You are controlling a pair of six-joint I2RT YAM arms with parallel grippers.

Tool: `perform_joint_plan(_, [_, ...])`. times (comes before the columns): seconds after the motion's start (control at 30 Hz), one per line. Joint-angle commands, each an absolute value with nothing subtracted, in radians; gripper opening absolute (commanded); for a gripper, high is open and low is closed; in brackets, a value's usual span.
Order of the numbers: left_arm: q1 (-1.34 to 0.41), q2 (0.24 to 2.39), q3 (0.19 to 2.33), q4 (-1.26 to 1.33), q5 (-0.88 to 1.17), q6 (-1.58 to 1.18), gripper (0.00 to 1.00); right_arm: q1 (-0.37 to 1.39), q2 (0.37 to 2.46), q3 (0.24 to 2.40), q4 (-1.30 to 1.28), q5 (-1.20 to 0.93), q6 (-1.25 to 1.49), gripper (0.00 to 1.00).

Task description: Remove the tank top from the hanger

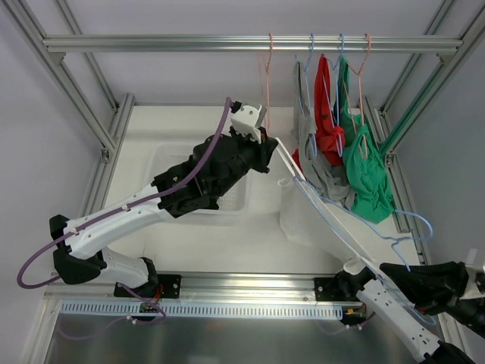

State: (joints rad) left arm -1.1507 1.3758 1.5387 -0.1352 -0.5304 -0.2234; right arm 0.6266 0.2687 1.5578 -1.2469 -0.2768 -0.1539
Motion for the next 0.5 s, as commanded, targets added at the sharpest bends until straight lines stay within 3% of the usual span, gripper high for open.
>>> perform_joint_plan(0.0, [-1.147,1.332,1.513,-0.086,-0.344,-0.21,0.0,0.634,0.21,1.504,-1.021,-0.344,-0.196,0.0])
perform_joint_plan(0.07, [-1.149,1.309,1.446,-0.039,-0.179,-0.164,0.0,0.632,0.151,1.325,-0.826,-0.267,-0.155,0.0])
perform_joint_plan(0.23, [-1.149,1.226,1.159,0.201,0.221,-0.173,0.0,0.629,0.164,0.976,-0.058,-0.06,-0.088,0.0])
perform_joint_plan(0.37, [-1.16,1.25,1.088,0.296,0.391,-0.204,0.0,0.626,0.305,0.772,0.743,0.044,-0.029,0.0])
perform_joint_plan(0.47, [-1.167,1.291,1.054,0.29,0.411,-0.219,0.0,0.626,0.448,0.742,0.99,0.132,-0.116,0.0])
